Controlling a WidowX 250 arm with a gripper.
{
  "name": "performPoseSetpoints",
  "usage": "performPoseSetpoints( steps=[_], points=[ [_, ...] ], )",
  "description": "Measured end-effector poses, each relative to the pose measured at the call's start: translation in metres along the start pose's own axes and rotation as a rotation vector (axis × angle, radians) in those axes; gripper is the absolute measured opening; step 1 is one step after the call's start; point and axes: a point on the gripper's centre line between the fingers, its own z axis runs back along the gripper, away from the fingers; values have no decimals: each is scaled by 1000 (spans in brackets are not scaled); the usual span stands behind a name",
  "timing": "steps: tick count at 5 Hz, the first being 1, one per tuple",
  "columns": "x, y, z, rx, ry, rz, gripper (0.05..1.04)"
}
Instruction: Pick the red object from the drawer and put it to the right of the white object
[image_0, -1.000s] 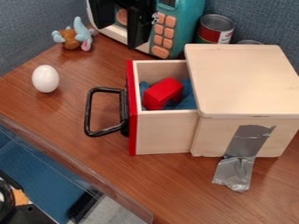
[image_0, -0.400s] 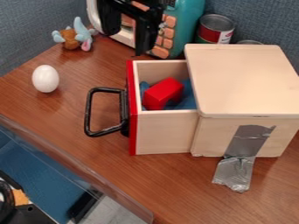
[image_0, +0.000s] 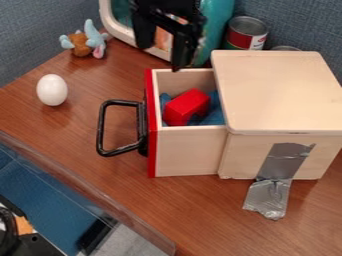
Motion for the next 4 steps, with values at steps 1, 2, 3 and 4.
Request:
performPoseSetpoints(
  steps=[1, 2, 3, 4],
  points=[
    [2, -12, -5, -6, -5, -39, 1000],
    [0, -25, -13, -7, -2, -71, 1000],
    [-2, -31, -19, 13, -1, -88, 1000],
    [0, -31, -29, 25, 5, -86, 1000]
  ],
)
